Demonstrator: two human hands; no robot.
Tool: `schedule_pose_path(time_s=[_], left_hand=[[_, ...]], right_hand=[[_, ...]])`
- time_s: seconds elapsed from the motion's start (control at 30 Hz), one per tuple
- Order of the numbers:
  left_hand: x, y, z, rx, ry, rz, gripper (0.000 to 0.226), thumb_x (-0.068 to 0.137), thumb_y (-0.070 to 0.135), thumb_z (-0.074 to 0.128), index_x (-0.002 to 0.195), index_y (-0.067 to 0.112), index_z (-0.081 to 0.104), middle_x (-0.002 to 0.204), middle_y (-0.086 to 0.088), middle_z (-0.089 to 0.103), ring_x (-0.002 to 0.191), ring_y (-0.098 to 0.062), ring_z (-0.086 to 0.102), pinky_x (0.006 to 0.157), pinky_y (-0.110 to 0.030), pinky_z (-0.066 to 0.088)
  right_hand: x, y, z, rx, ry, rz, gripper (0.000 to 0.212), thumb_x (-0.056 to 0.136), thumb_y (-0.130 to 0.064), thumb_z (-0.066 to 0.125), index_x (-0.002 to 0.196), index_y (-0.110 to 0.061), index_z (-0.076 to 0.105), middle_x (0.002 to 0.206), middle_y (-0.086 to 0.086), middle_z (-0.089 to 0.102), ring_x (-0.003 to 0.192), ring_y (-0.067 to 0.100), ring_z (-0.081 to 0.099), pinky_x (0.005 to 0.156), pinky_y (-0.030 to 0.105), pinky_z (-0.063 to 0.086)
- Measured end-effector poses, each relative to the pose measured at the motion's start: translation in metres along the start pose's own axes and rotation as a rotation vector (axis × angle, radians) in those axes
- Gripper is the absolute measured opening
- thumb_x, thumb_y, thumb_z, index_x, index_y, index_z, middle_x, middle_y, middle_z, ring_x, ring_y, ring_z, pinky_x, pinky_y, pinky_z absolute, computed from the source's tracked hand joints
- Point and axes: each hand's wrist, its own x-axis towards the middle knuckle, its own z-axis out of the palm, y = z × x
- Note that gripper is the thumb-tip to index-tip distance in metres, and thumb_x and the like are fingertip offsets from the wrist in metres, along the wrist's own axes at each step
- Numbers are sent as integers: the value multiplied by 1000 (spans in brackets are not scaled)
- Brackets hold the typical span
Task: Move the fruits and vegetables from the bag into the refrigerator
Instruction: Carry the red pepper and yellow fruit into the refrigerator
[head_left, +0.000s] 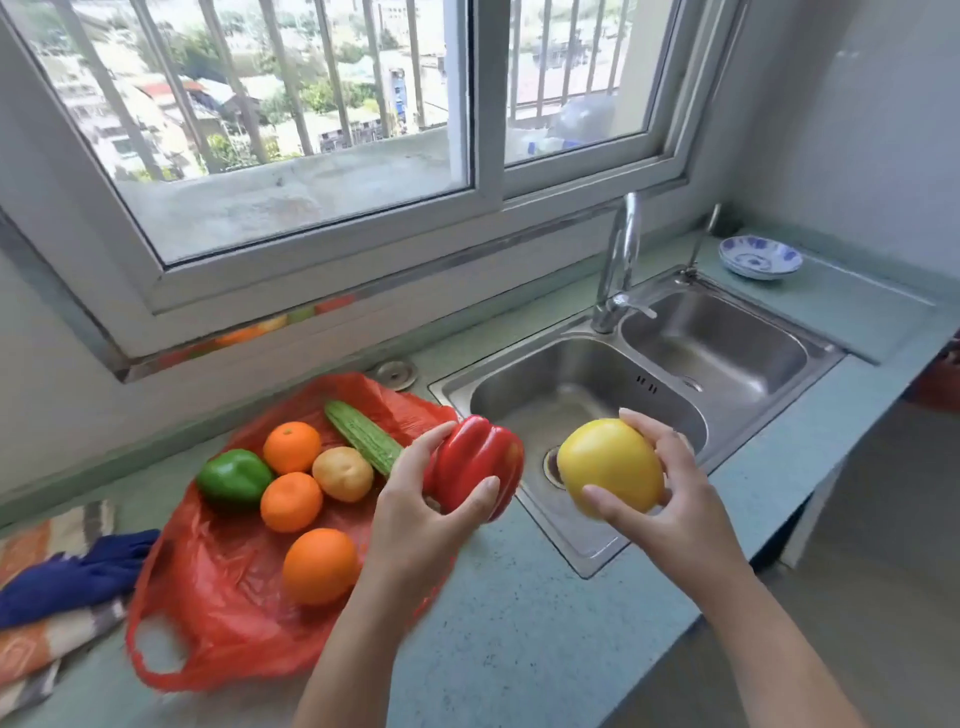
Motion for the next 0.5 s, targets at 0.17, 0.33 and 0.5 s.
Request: schedule_pose_path(time_s=[0.17, 0.33, 0.5], left_hand=[[-4, 34, 77, -15, -81, 42, 61, 62, 41, 71, 120, 35, 51, 112, 7, 59, 95, -3, 60, 84, -27, 52], [-16, 77, 185, -23, -202, 123, 57, 63, 37, 70, 117, 38, 51, 111, 8, 60, 95, -4, 60, 78, -19, 50], [-37, 125, 297, -66, -348, 236, 55, 61, 44, 71, 113, 43, 52, 108, 10, 61, 94, -7, 60, 82, -28, 51]], right_hand=[[-17, 26, -81, 9, 104, 21, 66, 59, -49, 68, 118, -53, 39, 118, -28, 37, 100, -6, 47, 65, 10, 43], [-40, 55, -183, -58, 281, 7, 67, 53, -58, 66, 115, -54, 41, 116, -24, 42, 99, -17, 43, 68, -2, 37], [-75, 94, -284, -102, 479, 23, 66, 52, -58, 64, 114, -57, 41, 117, -25, 43, 104, -13, 43, 75, 0, 36]])
